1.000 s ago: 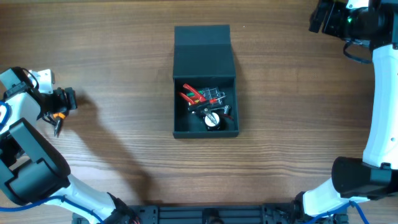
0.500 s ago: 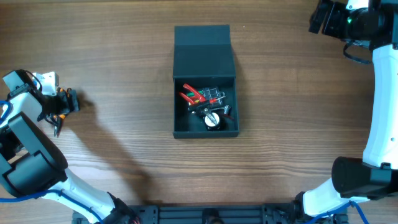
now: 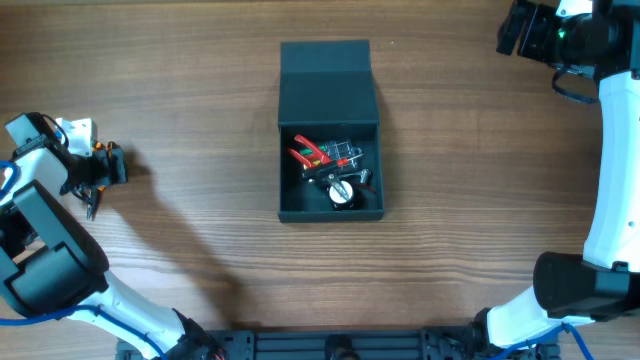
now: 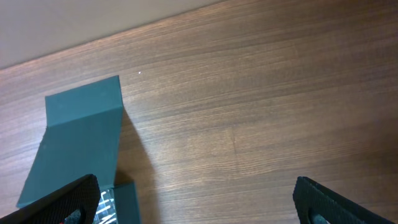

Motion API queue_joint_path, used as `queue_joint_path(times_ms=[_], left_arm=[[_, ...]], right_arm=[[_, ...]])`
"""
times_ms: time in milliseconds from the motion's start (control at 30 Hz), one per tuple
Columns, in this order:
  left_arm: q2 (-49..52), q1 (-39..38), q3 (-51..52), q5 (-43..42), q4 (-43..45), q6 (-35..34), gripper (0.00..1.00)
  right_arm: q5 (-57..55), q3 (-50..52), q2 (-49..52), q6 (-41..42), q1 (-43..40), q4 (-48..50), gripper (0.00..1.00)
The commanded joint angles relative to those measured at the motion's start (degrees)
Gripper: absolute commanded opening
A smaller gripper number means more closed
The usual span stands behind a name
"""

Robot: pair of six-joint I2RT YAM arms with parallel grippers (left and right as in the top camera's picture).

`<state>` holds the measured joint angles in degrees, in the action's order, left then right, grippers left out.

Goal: Pack container
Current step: 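Lower the left gripper and grasp the orange-black INGCO pliers, then lift the pliers and carry them toward the green box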

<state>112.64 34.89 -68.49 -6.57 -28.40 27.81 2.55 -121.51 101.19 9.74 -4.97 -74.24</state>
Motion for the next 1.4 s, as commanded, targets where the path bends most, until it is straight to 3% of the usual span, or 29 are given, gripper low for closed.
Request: queue_joint_path(times_ms=[0, 200, 533, 933, 1367], left_arm=[[1.8, 0.3, 0.6, 3.7, -2.2, 2.0, 0.99], [1.8, 0.3, 0.6, 5.6, -3.8, 2.0, 0.98], [1.8, 0.3, 0.6, 5.6, -3.7, 2.0, 0.84], [1.8, 0.2, 0.6, 5.6, -3.2, 2.0, 0.73], [1.8, 0.2, 0.6, 5.6, -2.7, 1.8, 0.48]], right_arm=[[0.2, 0.1, 0.7, -0.6, 0.0, -0.2, 1.00], [0.3, 0.1, 0.7, -0.6, 0.0, -0.2, 1.00], [0.2, 0.1, 0.7, -0.7, 0.0, -0.2, 1.00], [0.3, 0.1, 0.7, -0.6, 0.0, -0.2, 1.00], [0.3, 0.1, 0.7, -0.6, 0.0, -0.2, 1.00]])
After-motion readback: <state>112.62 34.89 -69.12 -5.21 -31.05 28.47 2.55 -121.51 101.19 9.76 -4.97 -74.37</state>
